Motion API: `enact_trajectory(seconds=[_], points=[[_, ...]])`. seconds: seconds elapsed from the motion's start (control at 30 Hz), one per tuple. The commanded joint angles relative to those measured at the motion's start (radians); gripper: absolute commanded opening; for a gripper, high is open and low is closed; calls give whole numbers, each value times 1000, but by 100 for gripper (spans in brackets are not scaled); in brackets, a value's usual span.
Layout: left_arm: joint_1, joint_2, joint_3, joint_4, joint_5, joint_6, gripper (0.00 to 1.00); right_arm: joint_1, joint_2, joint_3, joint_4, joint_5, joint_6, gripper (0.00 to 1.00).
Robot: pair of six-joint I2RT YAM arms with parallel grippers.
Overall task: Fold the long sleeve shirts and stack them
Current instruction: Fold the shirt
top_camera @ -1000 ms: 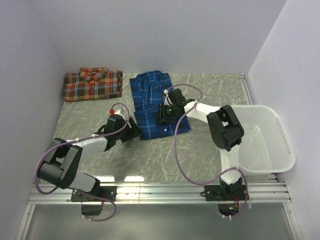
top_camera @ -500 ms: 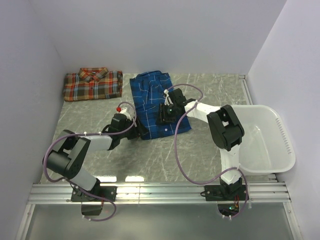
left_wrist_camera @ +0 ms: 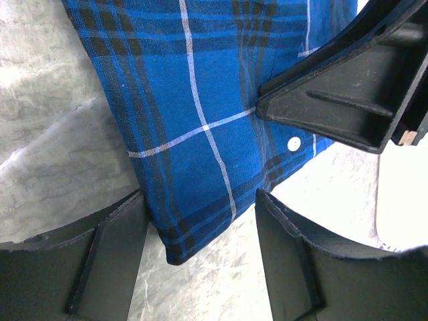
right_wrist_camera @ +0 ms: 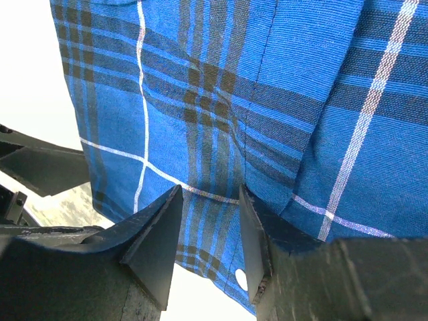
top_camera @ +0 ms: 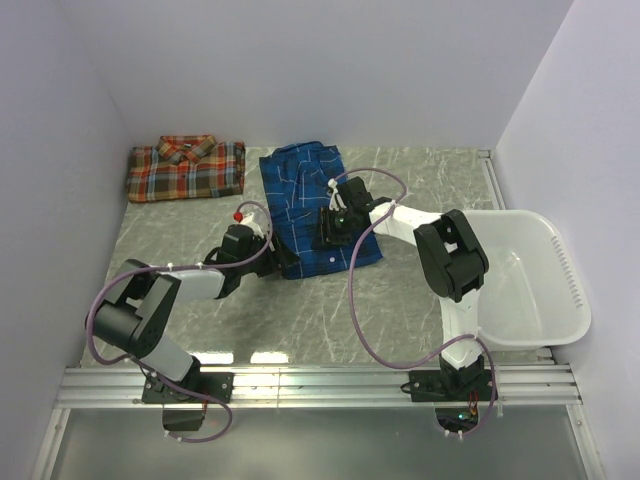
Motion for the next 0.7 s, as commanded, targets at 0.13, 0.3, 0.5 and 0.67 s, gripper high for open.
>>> enact_trajectory(seconds=[0.13,0.3,0.5,0.67], points=[[-5,-109,83,-149,-72,10,68,-8,24,-16,-33,15,-21,47],[-7,-103,87,-141,-43,3,69,-8,28,-13,-31,10,-20,47],[-8,-6,104,-95,8,-23,69,-7,28,-14,-31,10,-18,47],[-10,31,81,-30,44,-51,69,-7,40,-13,-30,1,-16,47]])
